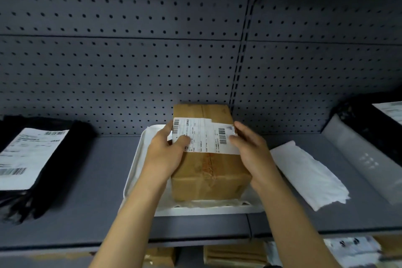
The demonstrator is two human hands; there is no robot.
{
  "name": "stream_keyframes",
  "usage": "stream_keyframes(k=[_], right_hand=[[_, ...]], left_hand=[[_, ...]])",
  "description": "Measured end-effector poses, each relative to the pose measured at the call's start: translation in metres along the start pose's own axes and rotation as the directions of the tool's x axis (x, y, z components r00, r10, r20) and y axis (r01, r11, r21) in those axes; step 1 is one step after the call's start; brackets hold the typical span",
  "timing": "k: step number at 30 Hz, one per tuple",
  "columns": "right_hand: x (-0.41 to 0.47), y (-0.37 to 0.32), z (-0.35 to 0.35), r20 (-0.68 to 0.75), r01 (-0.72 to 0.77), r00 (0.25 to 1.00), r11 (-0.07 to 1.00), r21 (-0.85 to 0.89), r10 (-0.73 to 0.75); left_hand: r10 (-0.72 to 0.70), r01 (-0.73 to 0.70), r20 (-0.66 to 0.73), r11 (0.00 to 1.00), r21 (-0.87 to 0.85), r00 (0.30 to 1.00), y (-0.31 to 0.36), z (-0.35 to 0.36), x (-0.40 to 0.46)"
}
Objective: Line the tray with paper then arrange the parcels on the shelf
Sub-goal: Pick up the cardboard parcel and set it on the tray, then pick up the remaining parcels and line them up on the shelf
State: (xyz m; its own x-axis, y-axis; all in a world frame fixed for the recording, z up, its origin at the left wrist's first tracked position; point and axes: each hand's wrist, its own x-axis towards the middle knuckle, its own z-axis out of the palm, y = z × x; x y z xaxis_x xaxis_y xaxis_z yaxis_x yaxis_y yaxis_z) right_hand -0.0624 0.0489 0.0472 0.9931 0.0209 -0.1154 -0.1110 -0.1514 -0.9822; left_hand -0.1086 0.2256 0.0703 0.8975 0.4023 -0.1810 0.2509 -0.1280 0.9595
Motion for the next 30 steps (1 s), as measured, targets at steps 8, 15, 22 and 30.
stream_keyframes(k=[8, 15, 22, 30], right_hand=[[0.003, 0.003, -0.001, 0.035, -0.008, 0.999, 0.998, -0.064, 0.010], [-0.015, -0.033, 0.003, -0.046, 0.285, 0.952, 0.931, -0.230, -0.302], [-0.040, -0.078, 0.064, 0.120, 0.440, 0.894, 0.896, -0.051, -0.432], [-0.073, -0.095, 0.177, 0.260, 0.451, 0.855, 0.891, 0.052, -0.448]], left_hand=[[-0.030, 0.033, 0.034, 0.994, -0.099, 0.999, -0.011, -0.004, 0.003], [0.178, -0.190, -0.134, 0.978, -0.080, 0.975, 0.016, -0.028, -0.010], [0.274, -0.315, -0.302, 0.944, -0.096, 0.913, 0.035, -0.100, -0.037], [0.295, -0.359, -0.395, 0.928, -0.097, 0.870, 0.022, -0.199, -0.043]])
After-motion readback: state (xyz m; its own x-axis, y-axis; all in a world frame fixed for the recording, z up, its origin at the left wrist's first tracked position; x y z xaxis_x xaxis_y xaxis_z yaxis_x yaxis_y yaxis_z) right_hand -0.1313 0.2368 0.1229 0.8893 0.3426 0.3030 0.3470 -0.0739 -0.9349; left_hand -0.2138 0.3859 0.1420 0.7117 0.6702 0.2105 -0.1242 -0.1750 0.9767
